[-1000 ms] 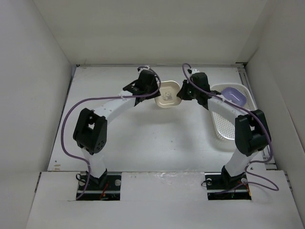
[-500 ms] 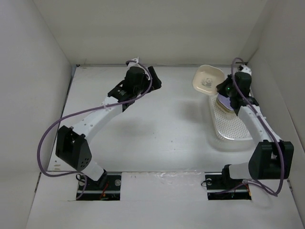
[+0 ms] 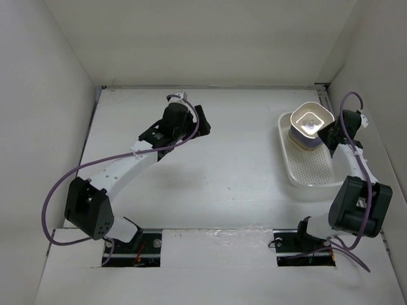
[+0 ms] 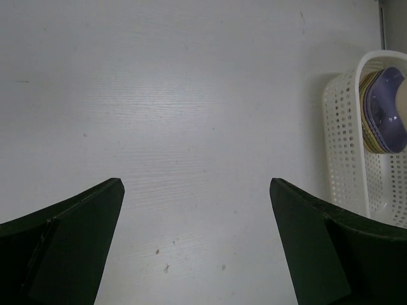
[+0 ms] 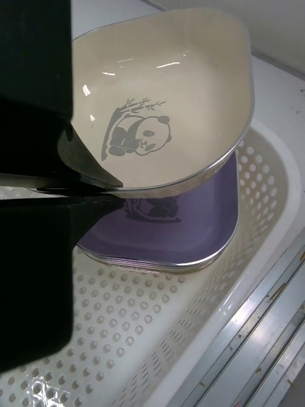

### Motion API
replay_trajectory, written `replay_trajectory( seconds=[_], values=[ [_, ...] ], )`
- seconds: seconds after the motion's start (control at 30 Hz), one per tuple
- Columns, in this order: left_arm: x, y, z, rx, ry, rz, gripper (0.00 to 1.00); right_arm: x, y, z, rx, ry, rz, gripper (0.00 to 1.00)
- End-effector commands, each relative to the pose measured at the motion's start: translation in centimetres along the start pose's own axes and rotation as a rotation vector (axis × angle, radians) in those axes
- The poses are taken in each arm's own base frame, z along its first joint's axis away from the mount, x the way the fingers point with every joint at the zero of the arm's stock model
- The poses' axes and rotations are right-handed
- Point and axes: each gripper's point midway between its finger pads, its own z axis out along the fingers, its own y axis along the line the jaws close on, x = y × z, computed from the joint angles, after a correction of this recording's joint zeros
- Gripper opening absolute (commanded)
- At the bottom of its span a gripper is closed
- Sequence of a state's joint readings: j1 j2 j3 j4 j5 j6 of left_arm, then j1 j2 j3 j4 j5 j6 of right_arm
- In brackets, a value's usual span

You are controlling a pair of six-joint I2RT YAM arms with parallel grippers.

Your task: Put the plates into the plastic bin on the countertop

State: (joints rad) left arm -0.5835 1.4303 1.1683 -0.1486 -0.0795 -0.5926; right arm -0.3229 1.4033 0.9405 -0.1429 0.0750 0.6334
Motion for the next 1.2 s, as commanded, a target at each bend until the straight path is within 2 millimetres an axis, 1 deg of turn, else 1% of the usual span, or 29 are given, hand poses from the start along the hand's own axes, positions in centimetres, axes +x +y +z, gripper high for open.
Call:
replay_trajectory(
  seconds=[0.0,0.03,0.07,0.13,0.17,0.2,0.3,0.33,0.4,0.43,0.47,0.5,0.53,0.57,0.6,0.7,0.73,0.77,0.8,0.83,0.87,0.9,0.93,0.97,1.0,1.03,1.07,1.1,1.17],
  values=[
    [-0.9,-1.0,-1.6,0.058,-0.036,0.028,1.00,-2.0,0.6,0.2,-0.020,-0.065,0.035,0.09],
    [-0.9,-1.0,-1.6,0.058,-0.036,0.028,1.00,-1.9,0.8,0.2,-0.029,-0.058,0.035,0.15],
    [-0.9,-1.0,-1.6,0.058,-0.036,0.028,1.00,-1.8,0.8,0.2,-0.029,-0.058,0.026,0.34],
    [-0.8,-1.2,-1.6,0.065,-0.031,0.028,1.00,-2.1,0.6,-0.2,-0.018,-0.066,0.026,0.54],
    [-0.8,-1.2,-1.6,0.065,-0.031,0.028,1.00,-2.2,0.4,-0.1,-0.010,-0.073,0.027,0.56],
    [-0.8,-1.2,-1.6,0.065,-0.031,0.028,1.00,-2.4,0.4,-0.2,-0.002,-0.078,0.027,0.66],
    [-0.8,-1.2,-1.6,0.065,-0.031,0.028,1.00,-2.6,0.7,-0.6,-0.011,-0.075,0.018,0.73],
    [-0.8,-1.2,-1.6,0.065,-0.031,0.028,1.00,-2.9,1.1,-1.1,-0.028,-0.083,0.019,0.74],
    [-1.0,-1.5,-1.9,0.079,-0.032,0.027,1.00,-2.1,3.3,-2.3,-0.084,-0.075,-0.020,0.76],
    [-1.0,-1.5,-2.3,0.081,-0.033,0.018,1.00,-2.7,4.8,-4.1,-0.120,-0.118,-0.060,1.00],
    [-1.0,-1.1,-2.2,0.058,-0.036,0.018,1.00,-2.8,5.4,-5.1,-0.106,-0.158,-0.073,1.00],
    [-1.4,-1.0,-2.3,0.047,-0.046,0.007,1.00,-2.0,8.2,-6.8,-0.172,-0.161,-0.120,1.00],
    [-2.0,-1.0,-2.8,0.037,-0.065,0.005,1.00,-2.4,9.7,-8.7,-0.220,-0.186,-0.147,1.00],
    [-1.8,-0.3,-3.1,0.004,-0.057,-0.007,1.00,-1.9,10.2,-9.8,-0.222,-0.168,-0.202,1.00],
    [-2.5,0.3,-3.3,-0.039,-0.083,-0.021,1.00,-2.2,12.4,-11.8,-0.269,-0.185,-0.230,1.00],
    [-3.5,1.7,-5.1,-0.124,-0.121,-0.039,1.00,-1.9,13.7,-15.5,-0.297,-0.182,-0.324,1.00],
    [-4.3,1.5,-6.0,-0.125,-0.140,-0.043,1.00,-1.3,15.1,-17.3,-0.342,-0.188,-0.350,1.00],
    [-5.1,1.4,-7.3,-0.121,-0.164,-0.047,1.00,-1.1,15.5,-19.1,-0.384,-0.190,-0.353,1.00],
    [-4.8,2.1,-8.2,-0.146,-0.158,-0.043,1.00,-0.5,15.6,-20.4,-0.409,-0.177,-0.381,1.00],
    [-5.6,2.3,-9.2,-0.163,-0.188,-0.047,1.00,0.9,16.6,-22.2,-0.477,-0.155,-0.404,1.00],
    [-6.7,2.2,-11.2,-0.151,-0.232,-0.058,1.00,1.6,16.9,-23.2,-0.514,-0.147,-0.412,1.00],
    [-6.6,2.9,-12.4,-0.178,-0.233,-0.055,1.00,1.5,17.1,-25.0,-0.565,-0.165,-0.428,1.00],
    [-7.3,3.7,-13.6,-0.213,-0.268,-0.058,1.00,2.3,16.7,-25.7,-0.574,-0.145,-0.458,1.00],
    [-8.0,4.0,-15.8,-0.212,-0.308,-0.069,1.00,3.7,17.0,-27.0,-0.624,-0.118,-0.502,1.00],
    [-8.4,4.4,-17.3,-0.221,-0.332,-0.066,1.00,4.1,16.8,-27.8,-0.644,-0.113,-0.530,1.00],
    [-8.1,5.3,-18.5,-0.246,-0.335,-0.063,1.00,5.2,15.8,-28.0,-0.632,-0.082,-0.577,1.00],
    [-8.5,6.1,-19.9,-0.273,-0.372,-0.070,1.00,6.1,15.7,-29.1,-0.656,-0.070,-0.605,1.00],
    [-8.5,6.8,-22.2,-0.258,-0.415,-0.087,1.00,6.8,15.2,-29.4,-0.658,-0.058,-0.626,1.00],
    [-8.2,7.9,-24.2,-0.250,-0.458,-0.094,1.00,7.0,13.6,-30.2,-0.653,-0.057,-0.652,1.00]
  ],
)
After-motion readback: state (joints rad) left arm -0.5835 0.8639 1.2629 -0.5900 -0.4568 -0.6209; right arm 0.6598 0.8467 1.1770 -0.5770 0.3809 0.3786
